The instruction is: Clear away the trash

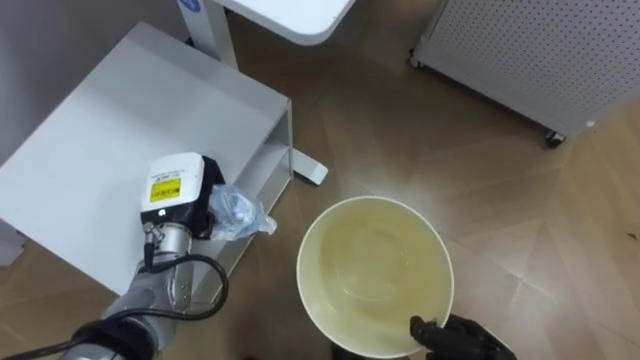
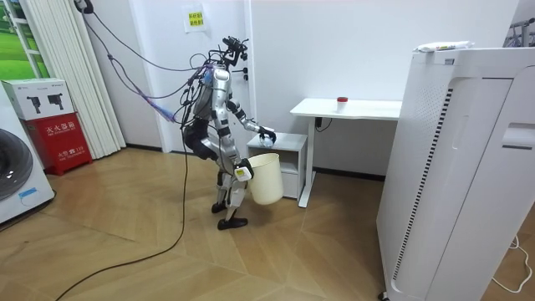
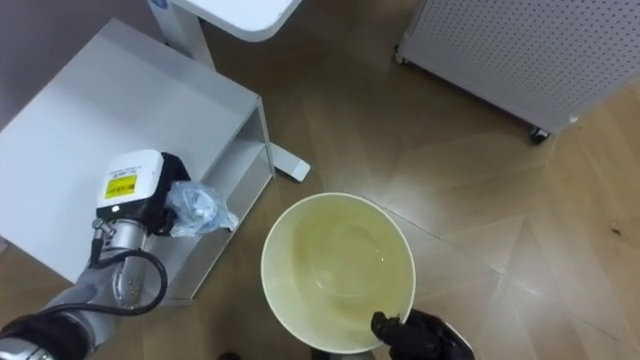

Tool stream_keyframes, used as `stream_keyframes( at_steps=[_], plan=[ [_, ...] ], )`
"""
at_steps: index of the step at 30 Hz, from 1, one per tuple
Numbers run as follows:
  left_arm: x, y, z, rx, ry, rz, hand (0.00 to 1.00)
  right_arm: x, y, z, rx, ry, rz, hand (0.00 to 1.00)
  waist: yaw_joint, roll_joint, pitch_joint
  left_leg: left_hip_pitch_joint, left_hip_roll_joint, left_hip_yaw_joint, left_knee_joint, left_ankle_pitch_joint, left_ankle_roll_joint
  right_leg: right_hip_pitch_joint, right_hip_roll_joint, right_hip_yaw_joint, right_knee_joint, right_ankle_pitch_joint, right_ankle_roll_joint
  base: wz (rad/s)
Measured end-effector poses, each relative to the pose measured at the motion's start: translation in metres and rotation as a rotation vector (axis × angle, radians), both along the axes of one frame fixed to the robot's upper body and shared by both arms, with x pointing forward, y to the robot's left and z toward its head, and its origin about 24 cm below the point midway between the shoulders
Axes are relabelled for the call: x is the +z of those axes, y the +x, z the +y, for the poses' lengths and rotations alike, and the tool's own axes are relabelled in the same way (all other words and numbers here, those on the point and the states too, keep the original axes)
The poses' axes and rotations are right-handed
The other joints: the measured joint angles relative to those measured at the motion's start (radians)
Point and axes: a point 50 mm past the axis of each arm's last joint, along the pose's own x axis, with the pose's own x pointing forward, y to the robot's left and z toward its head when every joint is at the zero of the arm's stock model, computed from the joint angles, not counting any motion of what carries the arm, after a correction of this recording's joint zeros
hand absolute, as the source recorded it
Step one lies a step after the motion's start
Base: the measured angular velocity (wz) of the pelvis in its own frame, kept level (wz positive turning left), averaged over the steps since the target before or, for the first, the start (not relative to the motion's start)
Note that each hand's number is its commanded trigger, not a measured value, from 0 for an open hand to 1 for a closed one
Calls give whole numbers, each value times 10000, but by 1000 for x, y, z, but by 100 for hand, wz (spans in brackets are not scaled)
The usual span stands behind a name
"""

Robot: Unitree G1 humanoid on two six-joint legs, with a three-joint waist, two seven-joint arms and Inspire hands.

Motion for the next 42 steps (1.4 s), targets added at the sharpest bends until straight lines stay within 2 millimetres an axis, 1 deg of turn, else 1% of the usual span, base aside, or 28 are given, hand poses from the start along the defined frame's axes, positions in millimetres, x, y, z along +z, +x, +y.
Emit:
stream_keyframes(
  at_steps=[2, 4, 7, 10, 12, 14, 16, 19, 20, 21, 22, 23, 24, 25, 26, 28, 29, 30, 32, 33, 34, 35, 36, 38, 42],
  plan=[
    [-4, -2, 2, 174, -182, 208, 100, -2, -2, 0, -88, 115, 73, 100, 13, 12, -2, 128, 8, -14, -30, -11, -10, 137, 25, -11, -57, 0, 0, -2],
    [-9, -5, 4, 343, -468, 422, 100, -4, -5, 0, -100, 116, 174, 100, 43, 14, -1, 313, 74, 21, -137, -10, -12, 308, 73, 14, -184, 14, 14, -6],
    [-30, -18, 7, 578, -1042, 1223, 100, -10, -14, -2, -251, -6, 479, 100, 57, 26, 5, 1004, 10, 102, -608, 18, -49, 944, 83, 44, -603, 54, 64, -1],
    [-37, -24, 7, 695, -1710, 1399, 100, -12, -15, 0, -308, -62, 487, 100, 111, 23, 4, 1275, -30, 99, -917, 87, -102, 1213, 116, 24, -894, 112, 76, 3],
    [-39, -25, 4, 1005, -2736, 1372, 100, -14, -17, 4, -354, -67, 454, 100, 107, 14, 2, 1514, -65, 134, -1202, 157, -96, 1461, 60, -46, -1116, 116, 78, 12],
    [-42, -26, -5, 974, -3572, 1330, 100, -16, -18, 6, -364, -220, 494, 100, 115, 4, 6, 1806, -169, 152, -1468, 198, -108, 1720, -22, -75, -1282, 106, 96, 10],
    [-45, -28, -15, 750, -4148, 1326, 100, -19, -20, 7, -343, -363, 610, 100, 175, -27, 10, 2120, -165, 281, -1669, 200, -109, 1983, -33, -62, -1468, 92, 121, -5],
    [-48, -30, -38, 149, -5226, 1404, 100, -23, -23, 14, -470, -369, 810, 100, 283, -63, 9, 2497, -184, 361, -1949, 201, -111, 2343, -22, -71, -1767, 93, 166, -6],
    [-50, -32, -49, -180, -5569, 1541, 100, -25, -26, 16, -548, -395, 961, 100, 331, -65, 8, 2636, -192, 370, -2015, 201, -112, 2499, -18, -88, -1885, 91, 190, 4],
    [-54, -36, -60, -537, -5834, 1790, 100, -27, -27, 18, -622, -418, 1072, 100, 356, -73, 4, 2766, -197, 387, -2059, 201, -112, 2659, -18, -107, -1968, 87, 216, 4],
    [-56, -38, -65, -710, -5912, 1956, 100, -27, -27, 19, -615, -460, 1103, 100, 361, -74, 3, 2827, -203, 401, -2119, 201, -112, 2721, -14, -106, -2025, 87, 229, 0],
    [-62, -43, -76, -1071, -6002, 2346, 100, -28, -27, 20, -529, -527, 1157, 100, 388, -82, -2, 2995, -240, 444, -2303, 203, -112, 2842, -16, -87, -2190, 117, 275, -4],
    [-68, -49, -85, -1340, -6095, 2761, 100, -28, -28, 21, -414, -566, 1181, 100, 417, -105, -16, 3133, -288, 498, -2447, 240, -109, 2925, -16, -11, -2296, 148, 319, -7],
    [-72, -52, -89, -1455, -6130, 2974, 100, -28, -28, 21, -370, -581, 1184, 100, 420, -126, -28, 3195, -317, 539, -2516, 244, -106, 2945, -28, 34, -2319, 155, 330, -8],
    [-77, -59, -98, -1781, -6199, 3387, 100, -28, -27, 22, -316, -583, 1176, 100, 414, -134, -34, 3278, -339, 572, -2599, 250, -98, 3001, -33, 64, -2395, 171, 358, -6],
    [-82, -66, -110, -2300, -6191, 3879, 100, -29, -28, 24, -188, -615, 1210, 100, 418, -187, -65, 3388, -383, 605, -2740, 257, -94, 3078, -40, 110, -2495, 191, 391, -4],
    [-86, -72, -116, -2593, -6190, 4148, 100, -30, -30, 26, -148, -594, 1290, 100, 432, -234, -95, 3472, -390, 615, -2820, 261, -99, 3166, -26, 121, -2582, 201, 408, -4],
    [-89, -77, -122, -2832, -6250, 4414, 100, -31, -31, 28, -112, -551, 1366, 100, 435, -332, -158, 3546, -424, 623, -2915, 276, -106, 3205, -29, 149, -2631, 206, 415, -4],
    [-92, -83, -130, -3150, -6242, 4730, 100, -33, -33, 32, 77, -503, 1444, 100, 461, -445, -230, 3548, -397, 624, -2914, 278, -108, 3231, -9, 120, -2688, 207, 416, 0],
    [-93, -86, -134, -3356, -6249, 4880, 91, -34, -34, 35, 110, -426, 1487, 100, 464, -491, -263, 3548, -360, 619, -2913, 279, -108, 3284, 23, 63, -2777, 229, 413, 0],
    [-94, -88, -136, -3477, -6262, 4958, 75, -34, -34, 36, 125, -397, 1497, 100, 464, -520, -285, 3551, -362, 619, -2915, 279, -108, 3285, 19, 31, -2780, 229, 413, 0],
    [-95, -92, -141, -3732, -6267, 5075, 56, -34, -34, 37, 169, -339, 1491, 100, 481, -552, -310, 3557, -369, 622, -2917, 278, -108, 3285, 4, 37, -2782, 230, 414, 0],
    [-96, -97, -146, -3979, -6269, 5217, 0, -34, -35, 38, 208, -322, 1483, 100, 542, -562, -324, 3562, -375, 625, -2918, 278, -108, 3287, -5, 31, -2784, 235, 423, 0],
    [-100, -103, -150, -4185, -6278, 5604, 0, -34, -35, 38, 320, -398, 1488, 100, 637, -560, -337, 3583, -381, 639, -2926, 278, -108, 3290, -10, 31, -2782, 243, 435, -2],
    [-116, -121, -148, -4065, -6319, 6618, 0, -35, -36, 38, 595, -557, 1521, 100, 714, -554, -342, 3811, -396, 677, -3028, 281, -112, 3441, -17, 41, -2801, 246, 430, -2]
  ],
)
